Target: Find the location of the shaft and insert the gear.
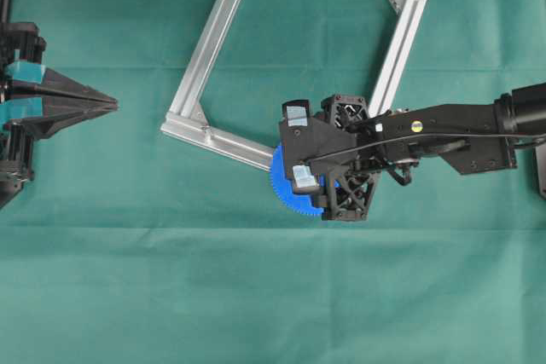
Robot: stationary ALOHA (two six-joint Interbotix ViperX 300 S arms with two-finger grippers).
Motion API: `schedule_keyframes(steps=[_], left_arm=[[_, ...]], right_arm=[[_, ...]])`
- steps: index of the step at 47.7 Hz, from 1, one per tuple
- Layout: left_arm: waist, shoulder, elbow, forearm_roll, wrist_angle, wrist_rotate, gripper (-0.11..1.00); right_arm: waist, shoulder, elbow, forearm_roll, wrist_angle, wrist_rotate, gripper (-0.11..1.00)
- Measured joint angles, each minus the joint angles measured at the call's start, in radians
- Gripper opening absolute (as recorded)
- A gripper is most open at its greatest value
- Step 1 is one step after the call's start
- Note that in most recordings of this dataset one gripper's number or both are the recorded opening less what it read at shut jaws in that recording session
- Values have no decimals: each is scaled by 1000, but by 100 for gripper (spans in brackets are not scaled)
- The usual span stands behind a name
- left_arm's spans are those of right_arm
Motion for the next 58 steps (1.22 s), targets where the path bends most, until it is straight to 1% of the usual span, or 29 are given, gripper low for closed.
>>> schedule_keyframes(steps=[8,10,26,40,49,58], left_arm=[[2,2,0,0,0,0,1],[0,2,0,0,0,0,1],[0,2,0,0,0,0,1],[0,2,0,0,9,0,1],[0,2,0,0,9,0,1],[0,2,0,0,11,0,1]], right_arm=[[0,-5,0,-2,2,-2,83],[-2,-11,0,-2,2,-3,84],[-15,-107,-2,-11,21,-3,84],[-14,-199,-2,-37,58,-5,84],[-15,-258,0,-43,61,-5,84],[-14,-299,21,-44,46,-5,84]])
